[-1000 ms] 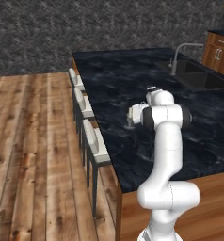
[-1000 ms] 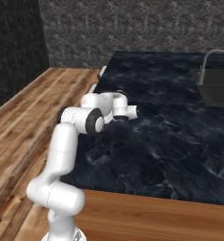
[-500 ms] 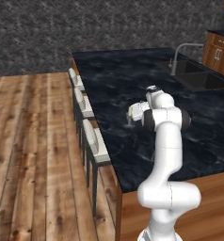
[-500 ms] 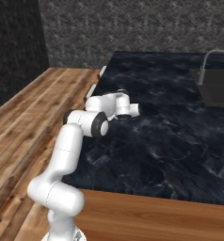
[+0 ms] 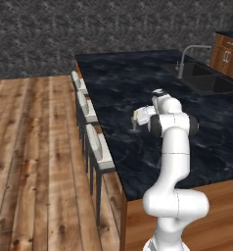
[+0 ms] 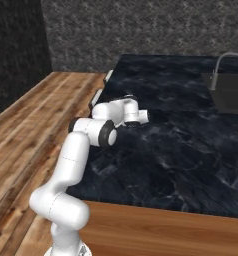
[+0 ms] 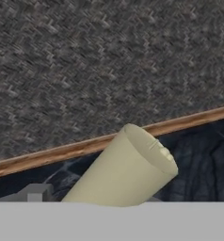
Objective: Get the candle and the liquor from the cabinet and move them to the dining counter.
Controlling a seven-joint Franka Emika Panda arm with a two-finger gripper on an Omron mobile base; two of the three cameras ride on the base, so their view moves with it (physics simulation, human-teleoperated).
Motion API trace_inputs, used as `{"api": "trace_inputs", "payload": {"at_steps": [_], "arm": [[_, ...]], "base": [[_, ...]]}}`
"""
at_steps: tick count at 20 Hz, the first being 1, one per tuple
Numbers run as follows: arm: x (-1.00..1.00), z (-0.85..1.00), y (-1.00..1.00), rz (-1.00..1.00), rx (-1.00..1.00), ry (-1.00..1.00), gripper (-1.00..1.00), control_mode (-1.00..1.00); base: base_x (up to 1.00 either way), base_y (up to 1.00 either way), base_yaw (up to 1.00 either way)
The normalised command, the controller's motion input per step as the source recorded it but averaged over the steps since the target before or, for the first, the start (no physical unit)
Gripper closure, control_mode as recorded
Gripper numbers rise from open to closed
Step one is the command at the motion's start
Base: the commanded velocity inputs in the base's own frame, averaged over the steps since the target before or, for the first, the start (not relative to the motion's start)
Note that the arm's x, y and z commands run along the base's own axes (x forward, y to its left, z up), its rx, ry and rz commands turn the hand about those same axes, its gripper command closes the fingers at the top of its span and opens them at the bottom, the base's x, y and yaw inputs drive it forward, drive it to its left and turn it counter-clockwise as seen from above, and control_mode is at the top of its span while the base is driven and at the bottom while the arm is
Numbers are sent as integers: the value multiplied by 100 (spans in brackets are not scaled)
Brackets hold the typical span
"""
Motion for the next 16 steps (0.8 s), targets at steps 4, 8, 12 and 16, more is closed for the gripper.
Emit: {"api": "trace_inputs", "payload": {"at_steps": [4,8,12,16], "arm": [[3,-20,0,0,0,0,100,-100],[0,-22,0,0,0,0,100,-100],[-2,-23,0,0,0,-1,100,-100],[-16,-9,1,0,-2,-21,100,-100]], "base": [[0,0,0],[0,0,0],[0,0,0],[0,0,0]]}}
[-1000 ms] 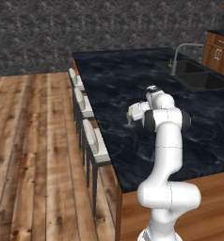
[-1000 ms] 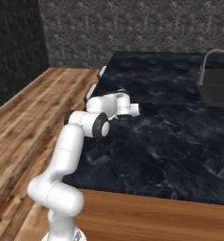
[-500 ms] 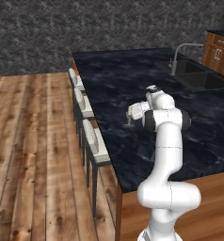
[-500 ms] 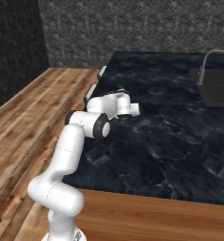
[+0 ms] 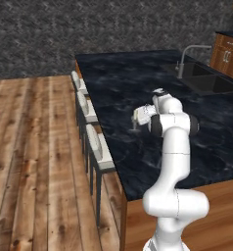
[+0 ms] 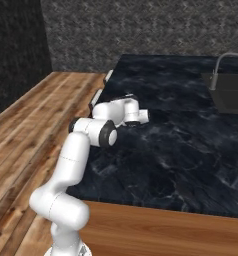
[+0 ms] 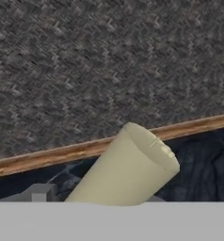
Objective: Get the candle and the liquor from the cabinet and move them to the dining counter.
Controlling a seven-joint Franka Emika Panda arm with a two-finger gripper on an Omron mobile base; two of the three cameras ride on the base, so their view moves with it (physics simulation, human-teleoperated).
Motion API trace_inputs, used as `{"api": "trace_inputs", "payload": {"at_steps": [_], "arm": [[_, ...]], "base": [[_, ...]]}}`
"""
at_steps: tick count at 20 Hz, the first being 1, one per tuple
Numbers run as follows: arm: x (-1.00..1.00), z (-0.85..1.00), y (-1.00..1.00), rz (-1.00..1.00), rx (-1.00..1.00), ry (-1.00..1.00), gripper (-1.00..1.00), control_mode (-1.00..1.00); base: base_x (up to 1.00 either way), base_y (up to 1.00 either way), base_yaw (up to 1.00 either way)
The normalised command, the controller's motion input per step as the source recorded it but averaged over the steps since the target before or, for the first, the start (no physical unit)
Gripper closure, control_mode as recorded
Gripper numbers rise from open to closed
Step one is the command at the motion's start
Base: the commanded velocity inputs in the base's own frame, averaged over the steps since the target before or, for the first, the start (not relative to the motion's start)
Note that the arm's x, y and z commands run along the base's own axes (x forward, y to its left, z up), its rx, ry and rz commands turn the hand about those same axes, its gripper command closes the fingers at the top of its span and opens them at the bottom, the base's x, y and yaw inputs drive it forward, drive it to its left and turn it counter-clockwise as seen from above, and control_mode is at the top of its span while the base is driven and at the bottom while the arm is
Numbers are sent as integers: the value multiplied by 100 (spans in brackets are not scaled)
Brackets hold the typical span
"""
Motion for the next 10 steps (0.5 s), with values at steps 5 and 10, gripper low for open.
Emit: {"api": "trace_inputs", "payload": {"at_steps": [5,10], "arm": [[-18,0,3,0,-8,-37,100,-100],[-12,0,9,0,-12,-45,100,-100]], "base": [[0,0,0],[0,0,0]]}}
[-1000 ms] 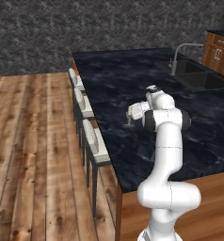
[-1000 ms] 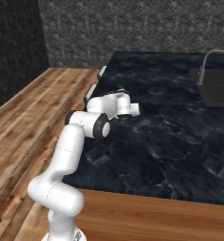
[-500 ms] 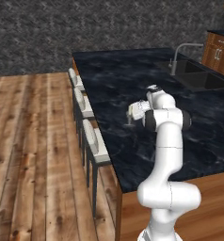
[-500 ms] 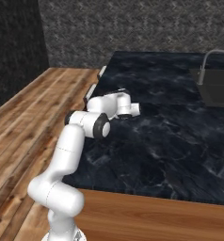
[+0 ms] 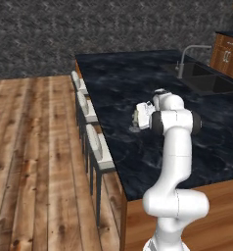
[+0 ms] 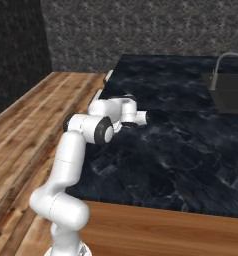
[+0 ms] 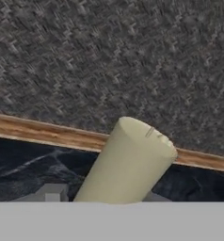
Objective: Get the candle and the liquor from the cabinet and move them to the dining counter.
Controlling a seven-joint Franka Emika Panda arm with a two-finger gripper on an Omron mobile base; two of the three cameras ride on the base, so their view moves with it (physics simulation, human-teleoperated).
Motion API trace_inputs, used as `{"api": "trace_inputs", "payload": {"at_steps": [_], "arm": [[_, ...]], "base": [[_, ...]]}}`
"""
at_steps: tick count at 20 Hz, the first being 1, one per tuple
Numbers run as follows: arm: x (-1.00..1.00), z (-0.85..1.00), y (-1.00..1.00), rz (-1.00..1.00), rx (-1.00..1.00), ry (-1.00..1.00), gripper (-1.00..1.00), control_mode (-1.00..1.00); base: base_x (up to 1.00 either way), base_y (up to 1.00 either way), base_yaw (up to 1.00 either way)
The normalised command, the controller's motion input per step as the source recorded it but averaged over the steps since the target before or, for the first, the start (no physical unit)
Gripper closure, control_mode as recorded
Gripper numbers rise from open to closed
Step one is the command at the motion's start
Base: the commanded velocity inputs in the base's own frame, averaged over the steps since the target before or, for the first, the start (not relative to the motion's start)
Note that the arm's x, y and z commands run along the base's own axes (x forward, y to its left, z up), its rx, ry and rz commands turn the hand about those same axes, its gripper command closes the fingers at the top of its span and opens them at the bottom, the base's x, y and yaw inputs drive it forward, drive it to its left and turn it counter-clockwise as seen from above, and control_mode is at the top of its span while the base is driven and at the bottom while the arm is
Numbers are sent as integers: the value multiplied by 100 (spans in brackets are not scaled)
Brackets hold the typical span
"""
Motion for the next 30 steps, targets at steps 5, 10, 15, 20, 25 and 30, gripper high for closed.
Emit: {"api": "trace_inputs", "payload": {"at_steps": [5,10,15,20,25,30], "arm": [[-6,-2,13,0,-12,-45,100,-100],[0,-27,4,0,-2,-21,100,-100],[11,-41,-5,0,0,0,100,-100],[13,-37,-5,0,1,1,100,-100],[1,-33,-5,0,1,1,-100,-100],[-6,-9,-10,0,0,-1,-100,-100]], "base": [[0,0,0],[0,0,0],[0,0,0],[0,0,0],[0,0,0],[0,0,0]]}}
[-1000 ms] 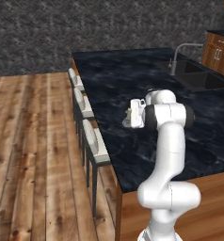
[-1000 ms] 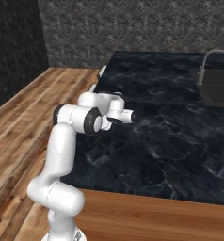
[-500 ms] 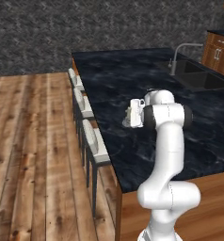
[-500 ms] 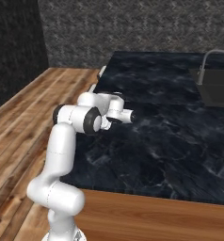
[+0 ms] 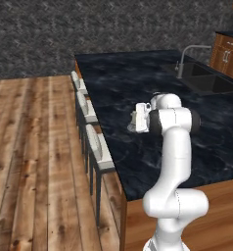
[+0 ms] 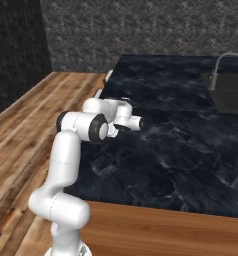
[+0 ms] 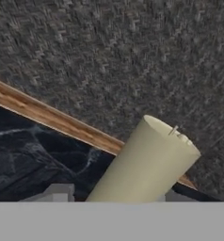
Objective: Get the candle and the liquor from the cabinet and move them to the dining counter.
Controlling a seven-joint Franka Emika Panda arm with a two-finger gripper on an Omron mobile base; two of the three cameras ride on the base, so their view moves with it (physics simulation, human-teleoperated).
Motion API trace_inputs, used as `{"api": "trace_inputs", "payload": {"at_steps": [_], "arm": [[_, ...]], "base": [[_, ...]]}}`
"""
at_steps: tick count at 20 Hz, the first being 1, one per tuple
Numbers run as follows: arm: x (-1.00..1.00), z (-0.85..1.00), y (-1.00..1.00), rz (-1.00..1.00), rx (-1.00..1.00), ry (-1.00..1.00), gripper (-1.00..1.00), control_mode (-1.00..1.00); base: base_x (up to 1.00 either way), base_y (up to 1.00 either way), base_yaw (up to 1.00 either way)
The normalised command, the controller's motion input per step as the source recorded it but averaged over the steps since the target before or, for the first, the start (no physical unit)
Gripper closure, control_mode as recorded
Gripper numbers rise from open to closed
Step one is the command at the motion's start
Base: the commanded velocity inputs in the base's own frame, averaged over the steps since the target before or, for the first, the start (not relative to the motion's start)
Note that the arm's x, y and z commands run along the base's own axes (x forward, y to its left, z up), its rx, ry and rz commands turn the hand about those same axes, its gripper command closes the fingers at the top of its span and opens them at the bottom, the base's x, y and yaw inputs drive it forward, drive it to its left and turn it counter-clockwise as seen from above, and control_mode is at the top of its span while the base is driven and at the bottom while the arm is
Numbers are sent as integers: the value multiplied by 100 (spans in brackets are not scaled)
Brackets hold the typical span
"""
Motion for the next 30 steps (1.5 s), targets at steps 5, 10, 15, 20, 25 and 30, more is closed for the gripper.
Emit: {"api": "trace_inputs", "payload": {"at_steps": [5,10,15,20,25,30], "arm": [[-13,0,-11,0,0,-2,-100,-100],[-17,0,-22,0,0,0,-100,-100],[-23,2,-21,0,0,0,-100,-100],[-20,11,-19,0,0,0,-100,-100],[-34,30,-14,-5,0,5,-100,-100],[-46,38,-10,-9,0,11,-100,-100]], "base": [[0,0,0],[0,0,0],[0,0,0],[0,0,0],[0,0,0],[0,0,0]]}}
